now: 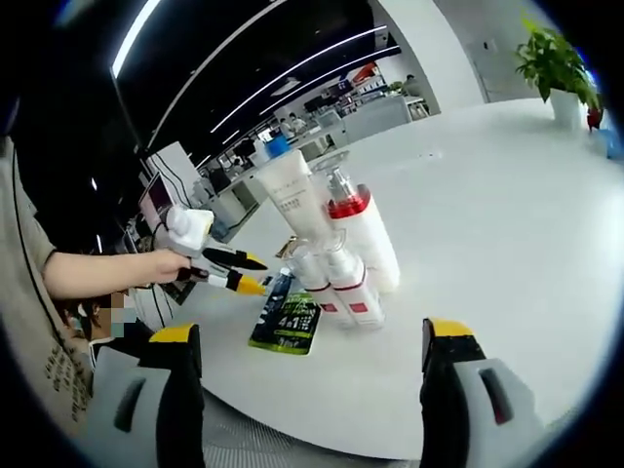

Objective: Arrange the skincare products in the storage area until every visible bottle or jar stands upright without overlapping.

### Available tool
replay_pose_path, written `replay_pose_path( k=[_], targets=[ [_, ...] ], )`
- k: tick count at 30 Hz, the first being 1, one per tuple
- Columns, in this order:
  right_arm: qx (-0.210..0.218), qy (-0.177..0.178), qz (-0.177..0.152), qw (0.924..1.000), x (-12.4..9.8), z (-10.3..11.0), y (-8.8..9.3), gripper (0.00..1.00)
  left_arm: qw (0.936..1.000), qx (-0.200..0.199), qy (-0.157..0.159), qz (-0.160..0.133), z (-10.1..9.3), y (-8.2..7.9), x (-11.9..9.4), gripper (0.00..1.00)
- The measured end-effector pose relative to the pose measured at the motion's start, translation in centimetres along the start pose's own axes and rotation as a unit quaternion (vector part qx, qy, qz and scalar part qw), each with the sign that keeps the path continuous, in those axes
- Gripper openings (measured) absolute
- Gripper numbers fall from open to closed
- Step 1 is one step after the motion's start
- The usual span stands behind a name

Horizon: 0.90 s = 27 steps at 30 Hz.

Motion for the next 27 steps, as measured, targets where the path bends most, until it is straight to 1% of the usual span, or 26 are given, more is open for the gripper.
replay_pose_path(
  k=[4, 5, 8, 10, 16, 21, 22, 24, 27],
  targets=[
    [0.006, 0.002, -0.002, 1.0, 0.0, -0.1, 0.0, 0.94, 0.9999, -0.005, 0.003, 0.014, 0.4, 0.3, 0.6, 0.35],
    [0.007, 0.002, -0.003, 1.0, 0.0, -0.2, -0.1, 0.94, 0.9999, -0.005, 0.003, 0.015, 0.5, 0.3, 0.6, 0.35],
    [0.01, 0.002, -0.004, 0.9999, 0.0, -0.2, -0.1, 0.94, 0.9996, -0.026, 0.005, 0.011, 0.9, 0.3, 0.4, 0.35],
    [0.011, 0.002, -0.004, 0.9999, 0.0, -0.2, -0.1, 0.94, 0.9995, -0.028, 0.006, 0.013, 1.1, 0.4, 0.4, 0.34],
    [0.011, 0.002, -0.002, 0.9999, 0.0, -0.2, 0.0, 0.94, 0.9994, -0.029, 0.002, 0.021, 1.6, 0.7, 0.0, 0.32],
    [0.012, 0.001, -0.001, 0.9999, 0.0, -0.2, 0.0, 0.94, 0.9989, -0.025, -0.007, 0.038, 2.1, 1.0, -0.7, 0.32],
    [0.012, 0.001, -0.001, 0.9999, 0.0, -0.2, 0.0, 0.94, 0.9989, -0.015, -0.007, 0.044, 2.1, 0.9, -0.8, 0.33],
    [0.012, 0.001, -0.001, 0.9999, 0.0, -0.2, 0.0, 0.94, 0.9983, 0.017, -0.002, 0.055, 2.0, 0.6, -1.0, 0.38],
    [0.013, 0.001, -0.001, 0.9999, 0.0, -0.2, 0.0, 0.94, 0.996, 0.05, 0.006, 0.073, 2.0, 0.3, -1.0, 0.45]
  ],
)
Point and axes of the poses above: the point that each gripper's makers call its tool centre point, and the gripper's own axes: x roughly forward along the fingers, z roughly to its left, y roughly out of its underside, the point moved 6 cm from there along -x, roughly backward along the fingers, and after that the axes turned 15 degrees about y, right-handed, at the moved point
